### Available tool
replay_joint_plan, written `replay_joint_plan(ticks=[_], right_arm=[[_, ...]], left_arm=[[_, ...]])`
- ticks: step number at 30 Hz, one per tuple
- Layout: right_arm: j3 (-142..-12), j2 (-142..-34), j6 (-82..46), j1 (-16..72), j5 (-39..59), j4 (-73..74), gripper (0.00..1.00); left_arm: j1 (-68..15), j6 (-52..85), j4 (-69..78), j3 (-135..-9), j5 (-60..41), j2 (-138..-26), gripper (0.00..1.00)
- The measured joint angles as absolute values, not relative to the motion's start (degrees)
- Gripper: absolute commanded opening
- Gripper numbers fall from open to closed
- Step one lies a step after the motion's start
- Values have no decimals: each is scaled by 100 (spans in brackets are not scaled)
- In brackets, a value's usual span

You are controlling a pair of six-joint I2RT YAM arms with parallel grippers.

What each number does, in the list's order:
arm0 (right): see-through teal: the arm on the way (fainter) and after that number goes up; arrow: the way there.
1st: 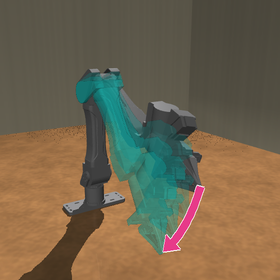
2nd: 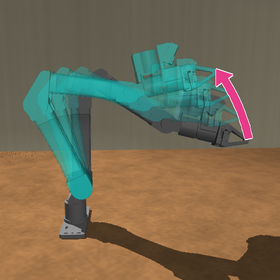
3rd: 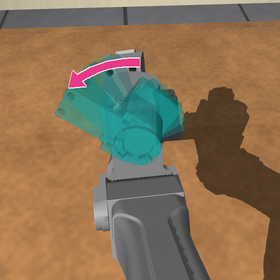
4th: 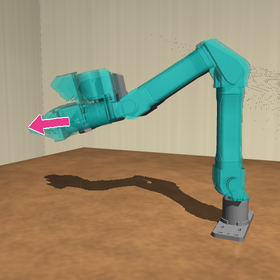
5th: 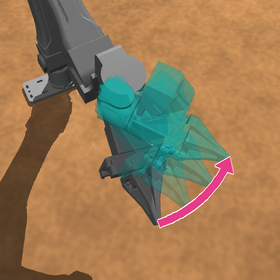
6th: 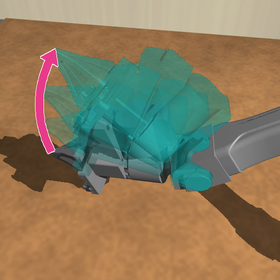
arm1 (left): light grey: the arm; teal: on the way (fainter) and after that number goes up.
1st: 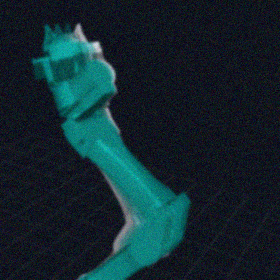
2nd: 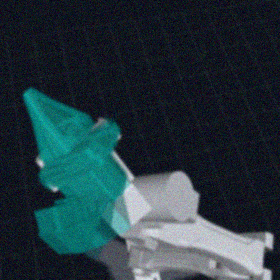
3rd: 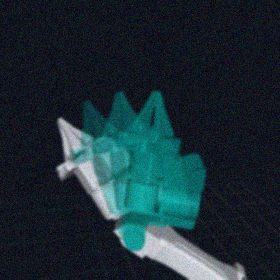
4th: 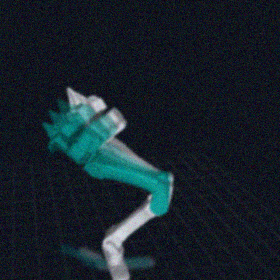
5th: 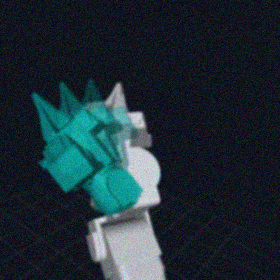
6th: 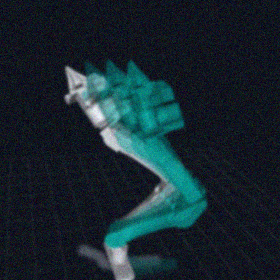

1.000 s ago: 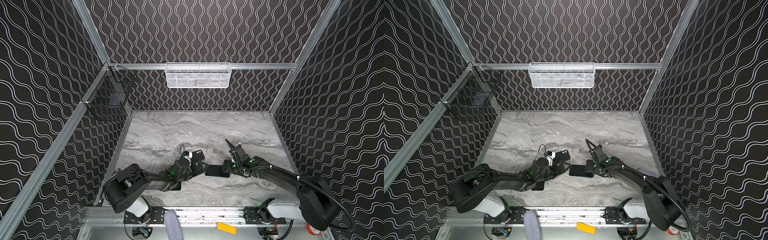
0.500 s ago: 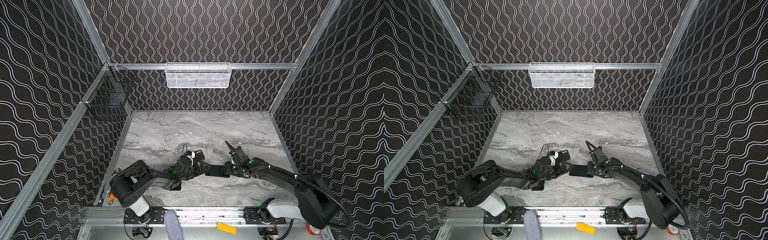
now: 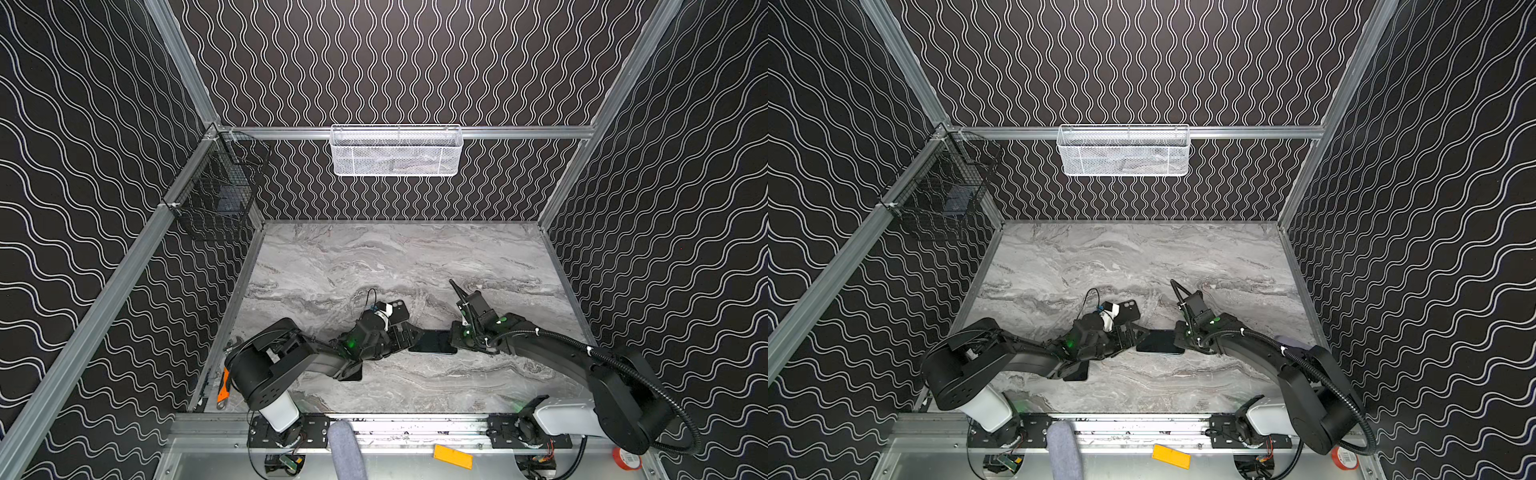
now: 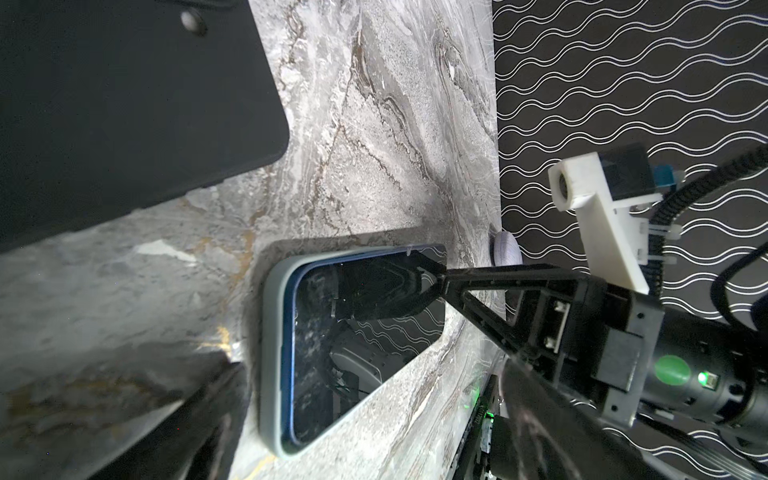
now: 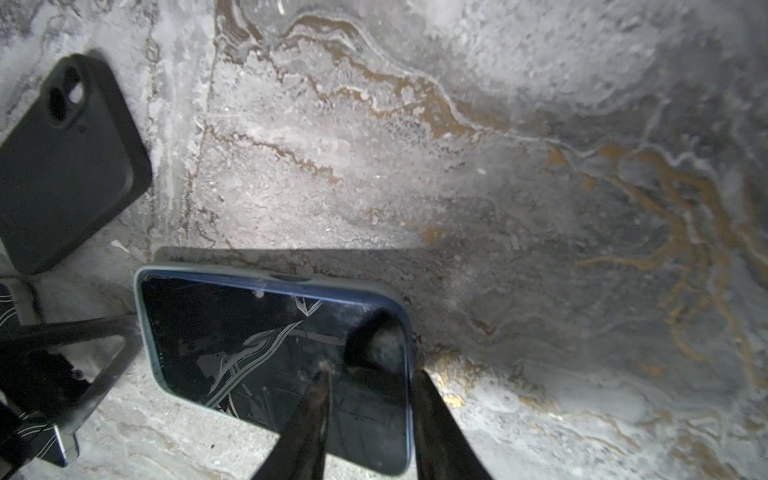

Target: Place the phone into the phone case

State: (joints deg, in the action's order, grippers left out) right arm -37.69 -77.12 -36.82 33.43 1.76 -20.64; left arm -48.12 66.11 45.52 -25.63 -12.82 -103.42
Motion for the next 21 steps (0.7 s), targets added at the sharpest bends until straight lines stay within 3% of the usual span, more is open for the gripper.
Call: replay_joint_plan(ticks=[12,21], right_arm=[[-3782,-7758,-3680,3374,228,-2047,34],[-3750,-7800,-3642,3444,309,-1940,38]], left_arm=[[-4823,6626,4574,-2563,-1280,-10353,99],[-4847,6626,4532,-2571,-1262,-10326,98]])
